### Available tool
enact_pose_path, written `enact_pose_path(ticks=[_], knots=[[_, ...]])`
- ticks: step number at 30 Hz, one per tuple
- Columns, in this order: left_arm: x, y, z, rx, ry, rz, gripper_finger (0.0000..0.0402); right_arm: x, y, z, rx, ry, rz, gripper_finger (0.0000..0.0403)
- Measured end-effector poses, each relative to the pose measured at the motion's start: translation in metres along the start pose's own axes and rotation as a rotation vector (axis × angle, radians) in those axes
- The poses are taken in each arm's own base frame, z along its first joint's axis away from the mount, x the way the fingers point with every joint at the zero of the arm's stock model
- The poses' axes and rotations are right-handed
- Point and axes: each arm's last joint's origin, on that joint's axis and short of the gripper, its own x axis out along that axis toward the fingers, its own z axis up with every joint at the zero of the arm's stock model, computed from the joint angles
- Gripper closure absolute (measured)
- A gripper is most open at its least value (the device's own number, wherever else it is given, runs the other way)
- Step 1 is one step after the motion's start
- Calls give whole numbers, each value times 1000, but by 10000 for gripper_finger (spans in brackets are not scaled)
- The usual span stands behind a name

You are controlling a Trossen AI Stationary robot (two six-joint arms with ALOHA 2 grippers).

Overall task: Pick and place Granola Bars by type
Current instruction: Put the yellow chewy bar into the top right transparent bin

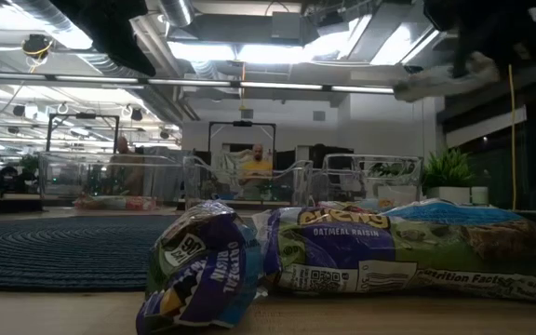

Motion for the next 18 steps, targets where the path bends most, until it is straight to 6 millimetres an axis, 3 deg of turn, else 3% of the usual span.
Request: enact_pose_path(ticks=[9,13,18], knots=[[0,0,0,-30,1,0,341,-11,-11,26,-23,-84,18,388],[0,0,0,-34,1,3,341,-16,-18,48,-71,-71,28,388],[0,0,0,-86,2,7,341,-35,-25,83,-167,-97,65,387]])
